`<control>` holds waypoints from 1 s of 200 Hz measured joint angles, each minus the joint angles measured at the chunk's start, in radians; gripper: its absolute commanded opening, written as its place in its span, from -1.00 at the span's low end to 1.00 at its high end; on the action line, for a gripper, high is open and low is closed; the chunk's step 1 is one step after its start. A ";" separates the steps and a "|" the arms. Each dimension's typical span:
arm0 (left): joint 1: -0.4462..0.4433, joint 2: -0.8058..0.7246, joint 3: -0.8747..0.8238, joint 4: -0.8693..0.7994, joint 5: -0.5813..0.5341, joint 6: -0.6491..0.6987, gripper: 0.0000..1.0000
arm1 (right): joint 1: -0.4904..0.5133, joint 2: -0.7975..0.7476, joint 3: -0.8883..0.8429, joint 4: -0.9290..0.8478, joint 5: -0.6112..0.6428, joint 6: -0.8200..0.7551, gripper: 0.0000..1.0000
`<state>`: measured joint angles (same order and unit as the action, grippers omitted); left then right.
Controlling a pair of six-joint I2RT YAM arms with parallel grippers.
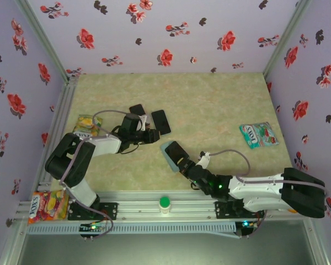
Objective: Put the phone into the phone case
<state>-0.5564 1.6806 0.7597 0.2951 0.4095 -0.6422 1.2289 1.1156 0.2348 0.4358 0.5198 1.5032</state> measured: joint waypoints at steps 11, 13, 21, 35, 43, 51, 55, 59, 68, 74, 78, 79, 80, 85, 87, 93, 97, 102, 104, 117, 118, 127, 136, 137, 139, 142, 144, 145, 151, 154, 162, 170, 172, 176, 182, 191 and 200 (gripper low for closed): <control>0.000 0.000 -0.003 0.002 -0.002 0.003 -0.27 | 0.001 0.018 0.000 0.019 0.000 0.013 -1.00; 0.000 0.000 -0.004 0.002 -0.003 0.003 -0.27 | 0.001 0.020 0.000 0.023 0.000 0.016 -1.00; -0.001 0.000 -0.006 0.002 -0.004 0.003 -0.27 | 0.001 0.028 0.000 0.031 -0.001 0.026 -1.00; -0.002 0.000 -0.006 0.002 -0.007 0.008 -0.27 | 0.001 0.041 0.000 0.042 -0.001 0.040 -1.00; -0.002 0.000 -0.006 0.002 -0.008 0.012 -0.27 | 0.001 0.047 0.000 0.046 -0.003 0.050 -1.00; -0.003 0.000 -0.006 0.002 -0.010 0.016 -0.28 | 0.001 0.054 0.000 0.052 -0.003 0.059 -1.00; -0.004 0.000 -0.006 0.002 -0.011 0.018 -0.28 | 0.001 0.057 0.000 0.055 -0.003 0.063 -1.00; -0.005 0.000 -0.006 0.002 -0.011 0.018 -0.28 | 0.002 0.060 0.000 0.060 -0.003 0.071 -1.00; -0.007 0.000 -0.006 0.002 -0.013 0.021 -0.28 | 0.002 0.063 0.000 0.066 -0.003 0.080 -1.00; -0.009 0.001 -0.006 0.002 -0.014 0.022 -0.28 | 0.002 0.065 0.000 0.068 -0.003 0.087 -1.00; -0.010 0.002 -0.007 0.002 -0.015 0.023 -0.28 | 0.002 0.067 0.000 0.069 -0.003 0.090 -1.00; -0.010 0.002 -0.007 0.002 -0.015 0.023 -0.28 | 0.002 0.068 0.000 0.069 -0.003 0.091 -1.00; -0.010 0.002 -0.007 0.002 -0.015 0.023 -0.28 | 0.002 0.068 0.000 0.069 -0.003 0.093 -1.00; -0.011 0.002 -0.007 0.002 -0.017 0.025 -0.28 | 0.002 0.071 0.000 0.071 -0.003 0.097 -1.00; -0.011 0.002 -0.008 0.002 -0.017 0.025 -0.28 | 0.002 0.072 0.000 0.072 -0.003 0.101 -1.00; -0.013 0.003 -0.008 0.002 -0.018 0.026 -0.28 | 0.002 0.075 0.000 0.076 -0.003 0.107 -1.00; -0.013 0.003 -0.008 0.002 -0.018 0.026 -0.28 | 0.003 0.077 0.000 0.077 -0.003 0.111 -1.00; -0.014 0.004 -0.008 0.002 -0.018 0.026 -0.28 | 0.003 0.079 0.000 0.080 -0.003 0.118 -1.00; -0.014 0.005 -0.009 0.002 -0.018 0.026 -0.28 | 0.003 0.081 0.000 0.082 -0.003 0.122 -1.00; -0.016 0.007 -0.009 0.002 -0.018 0.026 -0.28 | 0.003 0.090 0.000 0.091 -0.003 0.136 -1.00; -0.016 0.007 -0.009 0.002 -0.018 0.026 -0.28 | 0.003 0.091 0.000 0.092 -0.003 0.138 -1.00; -0.017 0.011 -0.009 0.003 -0.018 0.026 -0.28 | 0.003 0.098 0.000 0.099 -0.003 0.151 -1.00; -0.017 0.016 -0.009 0.004 -0.018 0.026 -0.28 | 0.003 0.105 0.000 0.108 -0.003 0.162 -1.00; -0.018 0.016 -0.009 0.004 -0.018 0.026 -0.28 | 0.003 0.106 0.000 0.109 -0.003 0.164 -1.00; -0.018 0.018 -0.009 0.005 -0.018 0.026 -0.28 | 0.003 0.108 0.000 0.112 -0.003 0.169 -1.00; -0.018 0.019 -0.009 0.005 -0.018 0.026 -0.28 | 0.003 0.110 0.000 0.114 -0.003 0.170 -1.00; -0.018 0.021 -0.009 0.005 -0.018 0.026 -0.28 | 0.003 0.111 0.000 0.116 -0.002 0.174 -1.00; -0.018 0.022 -0.009 0.005 -0.018 0.026 -0.28 | 0.003 0.112 0.000 0.116 -0.002 0.175 -1.00; -0.019 0.026 -0.009 0.005 -0.018 0.026 -0.28 | 0.003 0.116 0.000 0.121 -0.002 0.182 -1.00; -0.020 0.028 -0.009 0.005 -0.018 0.026 -0.28 | 0.003 0.117 0.000 0.121 -0.002 0.185 -1.00; -0.022 0.034 -0.009 0.006 -0.018 0.026 -0.28 | 0.003 0.119 0.000 0.122 0.000 0.193 -1.00; -0.023 0.038 -0.009 0.007 -0.018 0.026 -0.28 | 0.003 0.119 0.000 0.122 0.001 0.201 -1.00; -0.023 0.039 -0.009 0.007 -0.018 0.026 -0.28 | 0.003 0.119 0.000 0.122 0.001 0.204 -1.00; -0.024 0.041 -0.010 0.007 -0.018 0.026 -0.28 | 0.003 0.119 0.000 0.122 0.001 0.208 -1.00; -0.024 0.042 -0.010 0.007 -0.018 0.026 -0.28 | 0.003 0.119 0.000 0.121 0.001 0.212 -1.00; -0.024 0.042 -0.010 0.007 -0.018 0.026 -0.28 | 0.002 0.118 0.000 0.120 0.001 0.222 -1.00; -0.025 0.042 -0.010 0.008 -0.018 0.028 -0.28 | 0.002 0.114 0.000 0.113 0.000 0.230 -1.00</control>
<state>-0.5812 1.7229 0.7494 0.3035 0.3916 -0.6140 1.2304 1.2293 0.2344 0.5491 0.5201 1.7336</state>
